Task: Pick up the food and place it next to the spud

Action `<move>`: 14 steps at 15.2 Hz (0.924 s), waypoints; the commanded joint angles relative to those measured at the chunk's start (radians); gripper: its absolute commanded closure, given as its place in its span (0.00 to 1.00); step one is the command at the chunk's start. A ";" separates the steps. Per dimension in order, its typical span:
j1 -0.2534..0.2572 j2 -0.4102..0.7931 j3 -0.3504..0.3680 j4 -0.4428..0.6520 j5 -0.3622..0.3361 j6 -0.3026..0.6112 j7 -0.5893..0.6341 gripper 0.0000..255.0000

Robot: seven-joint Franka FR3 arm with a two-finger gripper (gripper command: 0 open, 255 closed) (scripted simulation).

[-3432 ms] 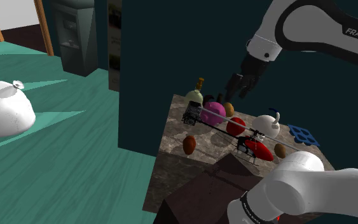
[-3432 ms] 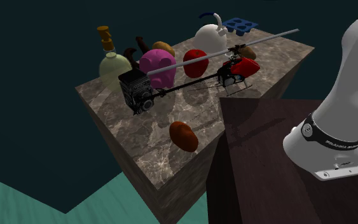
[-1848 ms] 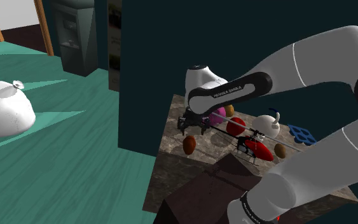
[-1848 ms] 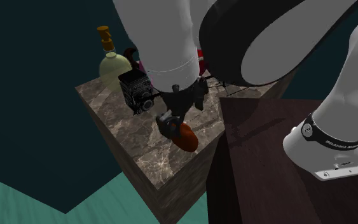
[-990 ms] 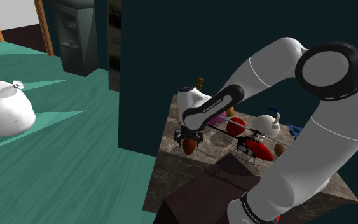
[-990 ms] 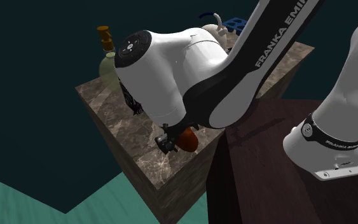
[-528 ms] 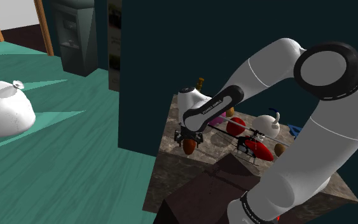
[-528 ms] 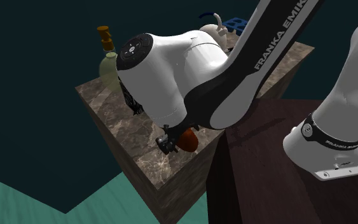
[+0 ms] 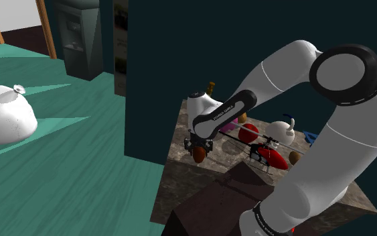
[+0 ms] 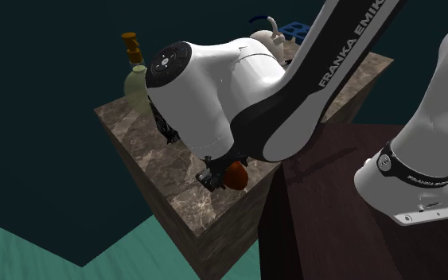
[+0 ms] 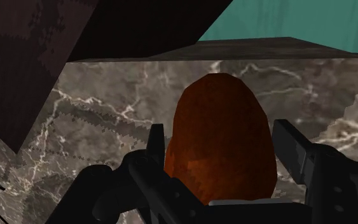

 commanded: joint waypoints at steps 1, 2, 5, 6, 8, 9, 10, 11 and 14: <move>0.000 0.000 -0.001 0.000 0.000 0.000 0.000 1.00; 0.000 0.001 -0.001 0.000 0.000 0.000 0.000 1.00; -0.004 -0.044 0.009 -0.003 0.030 -0.035 -0.026 1.00; -0.005 -0.058 0.012 -0.003 0.040 -0.048 -0.035 1.00; -0.006 -0.086 0.016 -0.003 0.059 -0.073 -0.051 1.00; -0.007 -0.100 0.018 -0.002 0.068 -0.085 -0.059 1.00; -0.007 -0.114 0.020 -0.002 0.077 -0.098 -0.067 1.00; -0.007 -0.128 0.021 -0.001 0.085 -0.111 -0.074 1.00; -0.006 -0.167 0.024 0.004 0.109 -0.150 -0.096 1.00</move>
